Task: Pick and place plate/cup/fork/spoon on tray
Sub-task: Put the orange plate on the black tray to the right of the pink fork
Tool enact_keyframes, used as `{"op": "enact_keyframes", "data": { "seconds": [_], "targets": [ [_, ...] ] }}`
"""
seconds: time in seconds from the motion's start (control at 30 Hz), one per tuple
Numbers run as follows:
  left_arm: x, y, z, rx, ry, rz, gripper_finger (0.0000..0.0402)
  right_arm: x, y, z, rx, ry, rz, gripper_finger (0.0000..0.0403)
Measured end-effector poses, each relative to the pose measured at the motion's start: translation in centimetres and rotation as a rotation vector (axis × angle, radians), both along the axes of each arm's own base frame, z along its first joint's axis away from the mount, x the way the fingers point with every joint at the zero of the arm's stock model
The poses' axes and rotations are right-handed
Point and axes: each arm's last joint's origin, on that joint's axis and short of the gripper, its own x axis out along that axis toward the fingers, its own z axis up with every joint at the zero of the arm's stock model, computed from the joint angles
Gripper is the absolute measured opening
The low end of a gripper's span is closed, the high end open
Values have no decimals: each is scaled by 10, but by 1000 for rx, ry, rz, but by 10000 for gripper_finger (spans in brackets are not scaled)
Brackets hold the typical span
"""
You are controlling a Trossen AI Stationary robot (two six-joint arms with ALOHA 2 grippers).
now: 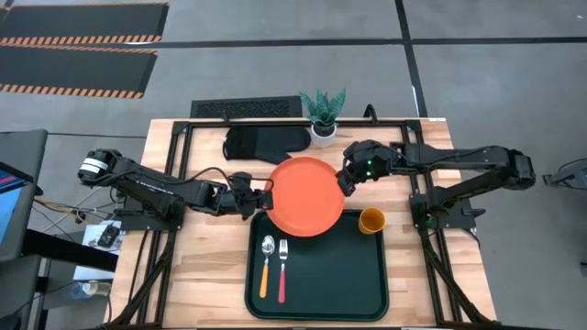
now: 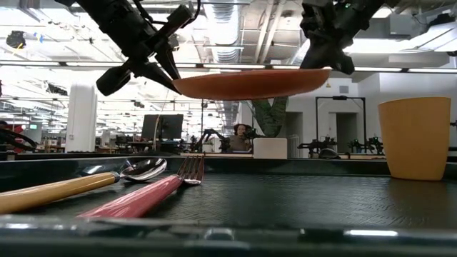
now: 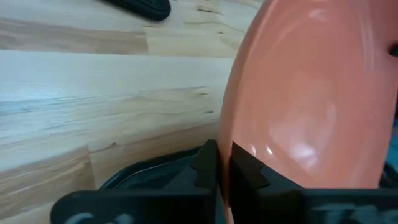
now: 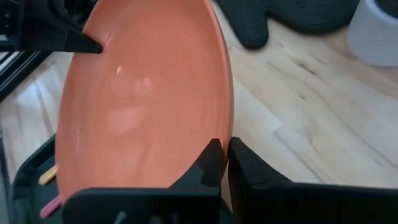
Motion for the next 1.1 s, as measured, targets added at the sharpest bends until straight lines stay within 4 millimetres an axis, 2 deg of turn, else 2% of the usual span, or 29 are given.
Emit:
{"op": "enact_keyframes", "data": {
  "seconds": [0.17, 0.43, 0.6, 0.77, 1.1],
  "targets": [
    [3, -2, 2, 25, 10, -115, 34, -2, -1, 3, 39, 3, 65, 7],
    [0, -7, 12, -40, -1, -338, 146, -9, -11, 44, -9, -29, 194, 2],
    [-6, -6, 25, -32, -55, -349, 196, -6, -13, 45, 14, -35, 250, 1],
    [-11, -5, 33, -19, -91, -336, 213, 0, -12, 38, 22, -11, 302, 1],
    [-19, -9, 36, -99, -71, -528, 215, -4, -6, 30, 45, 64, 438, 1]
  ]
}}
